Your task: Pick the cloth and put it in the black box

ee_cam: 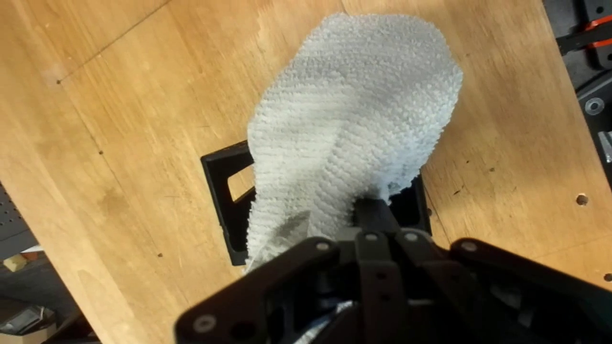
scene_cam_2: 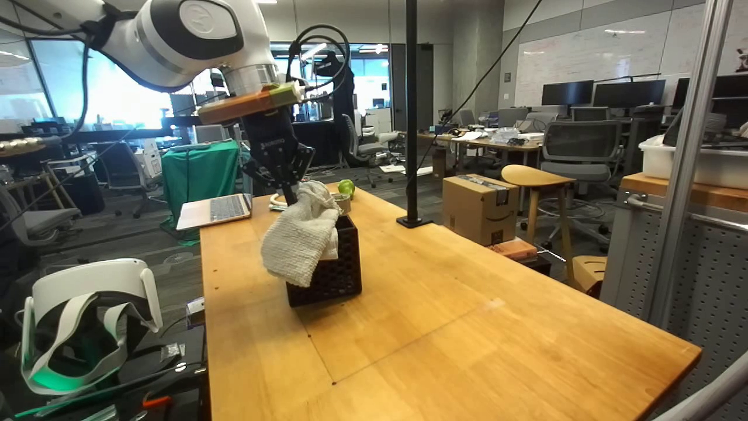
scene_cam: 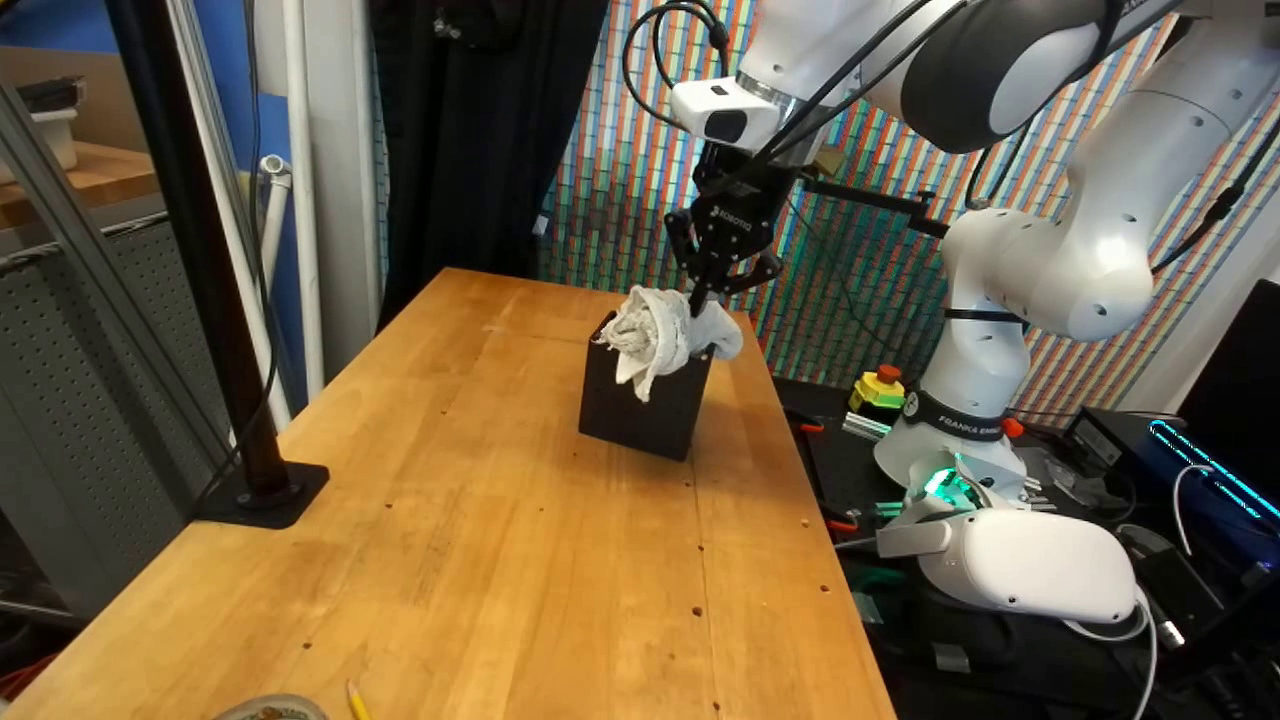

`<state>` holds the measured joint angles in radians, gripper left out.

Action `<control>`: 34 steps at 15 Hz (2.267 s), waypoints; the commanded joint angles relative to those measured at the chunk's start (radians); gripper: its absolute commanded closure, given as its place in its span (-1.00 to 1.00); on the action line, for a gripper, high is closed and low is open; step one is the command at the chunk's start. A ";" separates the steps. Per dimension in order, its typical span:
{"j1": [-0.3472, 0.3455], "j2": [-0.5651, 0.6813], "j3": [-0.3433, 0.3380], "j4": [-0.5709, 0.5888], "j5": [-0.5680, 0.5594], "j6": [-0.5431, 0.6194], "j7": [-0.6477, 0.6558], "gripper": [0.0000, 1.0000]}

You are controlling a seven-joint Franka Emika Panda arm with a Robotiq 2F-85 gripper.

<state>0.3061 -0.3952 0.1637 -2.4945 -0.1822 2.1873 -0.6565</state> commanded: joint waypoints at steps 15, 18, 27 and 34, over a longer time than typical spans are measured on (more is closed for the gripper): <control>-0.029 0.172 -0.034 0.051 -0.078 0.146 -0.111 0.99; -0.036 0.208 -0.044 0.049 -0.061 0.159 -0.143 0.99; -0.041 0.309 -0.054 0.083 0.032 0.176 -0.316 0.98; -0.062 0.428 -0.034 0.137 0.075 0.156 -0.431 0.98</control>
<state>0.2601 -0.0809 0.1093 -2.3851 -0.1383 2.3248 -1.0371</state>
